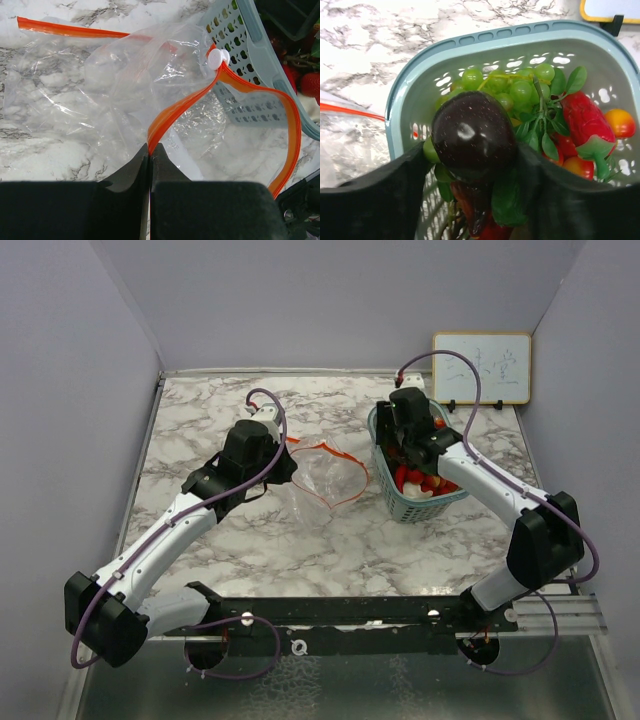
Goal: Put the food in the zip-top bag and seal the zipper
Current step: Pick up the fake fruit from the bin, then place the fake fruit in the zipper food storage bag.
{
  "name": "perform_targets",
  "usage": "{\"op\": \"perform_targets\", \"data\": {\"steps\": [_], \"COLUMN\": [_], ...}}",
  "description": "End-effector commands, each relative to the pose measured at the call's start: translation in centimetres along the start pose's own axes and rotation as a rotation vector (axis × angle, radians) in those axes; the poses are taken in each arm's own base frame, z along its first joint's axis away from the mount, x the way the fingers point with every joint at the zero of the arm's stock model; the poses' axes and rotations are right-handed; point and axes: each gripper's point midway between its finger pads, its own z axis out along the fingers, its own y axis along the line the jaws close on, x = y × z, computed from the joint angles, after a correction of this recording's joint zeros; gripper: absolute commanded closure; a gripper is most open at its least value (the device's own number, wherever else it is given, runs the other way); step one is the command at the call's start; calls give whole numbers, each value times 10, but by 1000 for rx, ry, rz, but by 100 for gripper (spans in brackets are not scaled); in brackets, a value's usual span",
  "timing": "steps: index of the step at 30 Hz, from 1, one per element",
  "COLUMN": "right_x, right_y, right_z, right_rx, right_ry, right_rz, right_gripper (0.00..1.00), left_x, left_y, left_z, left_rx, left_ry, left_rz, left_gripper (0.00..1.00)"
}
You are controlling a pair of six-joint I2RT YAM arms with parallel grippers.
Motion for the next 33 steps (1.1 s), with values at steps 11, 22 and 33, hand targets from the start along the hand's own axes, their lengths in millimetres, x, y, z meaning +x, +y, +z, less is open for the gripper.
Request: {"op": "perform_targets", "data": {"steps": [11,22,33], "right_x": [-78,-49,-8], "right_y": [18,138,159], "right_z": [-98,-208,-176], "right_rx": [-321,-993,-972], "right_ry": [-255,-252,-141], "right_rz": [19,-126,-180], "right_gripper": [91,91,68], "left_x": [-2,-5,-7], "left_y": [-6,-13,-15], "left_z": [1,4,3], "left_rx": [32,58,68], "left_ry": [-7,-4,-4], "left_rz": [-23,-32,-35], "left_gripper": [100,100,100]}}
